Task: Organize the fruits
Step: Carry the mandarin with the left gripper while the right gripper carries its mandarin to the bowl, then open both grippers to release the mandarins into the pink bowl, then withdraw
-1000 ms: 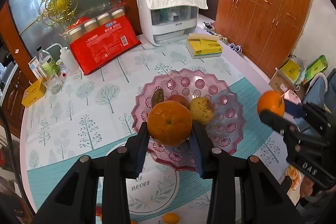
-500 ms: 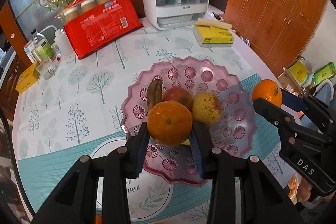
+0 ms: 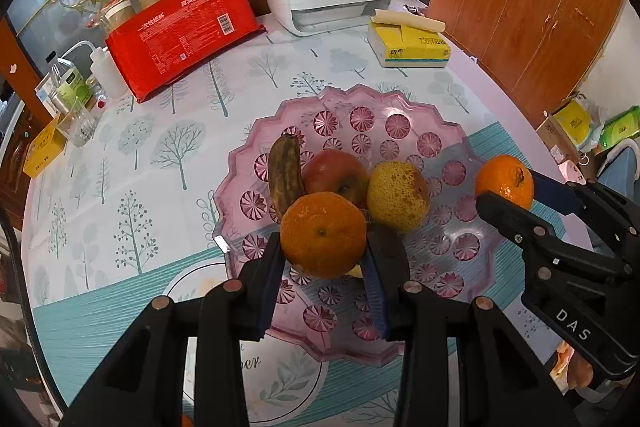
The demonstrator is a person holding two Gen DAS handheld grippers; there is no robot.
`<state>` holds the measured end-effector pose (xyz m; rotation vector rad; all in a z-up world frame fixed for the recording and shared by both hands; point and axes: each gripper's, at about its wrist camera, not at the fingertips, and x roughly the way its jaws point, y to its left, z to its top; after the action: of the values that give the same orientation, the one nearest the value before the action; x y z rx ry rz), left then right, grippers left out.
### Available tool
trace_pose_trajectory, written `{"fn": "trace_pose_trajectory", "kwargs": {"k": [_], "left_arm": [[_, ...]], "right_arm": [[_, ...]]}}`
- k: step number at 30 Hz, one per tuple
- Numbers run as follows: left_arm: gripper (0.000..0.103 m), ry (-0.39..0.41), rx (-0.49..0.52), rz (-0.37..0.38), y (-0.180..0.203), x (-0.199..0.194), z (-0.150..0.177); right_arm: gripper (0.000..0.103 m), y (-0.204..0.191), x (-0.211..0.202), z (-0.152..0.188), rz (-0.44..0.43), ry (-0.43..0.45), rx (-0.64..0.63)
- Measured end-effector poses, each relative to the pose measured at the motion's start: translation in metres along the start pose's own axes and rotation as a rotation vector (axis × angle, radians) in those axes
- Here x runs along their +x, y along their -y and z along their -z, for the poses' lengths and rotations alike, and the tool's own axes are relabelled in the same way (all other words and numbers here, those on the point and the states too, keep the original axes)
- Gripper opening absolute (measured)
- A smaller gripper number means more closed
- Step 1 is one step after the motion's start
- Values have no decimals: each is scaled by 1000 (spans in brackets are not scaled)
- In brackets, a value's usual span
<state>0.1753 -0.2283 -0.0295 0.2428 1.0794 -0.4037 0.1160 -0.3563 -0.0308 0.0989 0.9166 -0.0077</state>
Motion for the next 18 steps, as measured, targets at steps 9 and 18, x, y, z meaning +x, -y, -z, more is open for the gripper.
{"fn": "trace_pose_trajectory", "kwargs": {"k": [9, 18], "left_arm": [[38, -28, 6, -22, 0, 4, 4], [61, -14, 5, -52, -1, -2, 7]], "right_arm": [[45, 0, 5, -1, 4, -26, 1], [46, 0, 8, 0, -15, -50, 20]]}}
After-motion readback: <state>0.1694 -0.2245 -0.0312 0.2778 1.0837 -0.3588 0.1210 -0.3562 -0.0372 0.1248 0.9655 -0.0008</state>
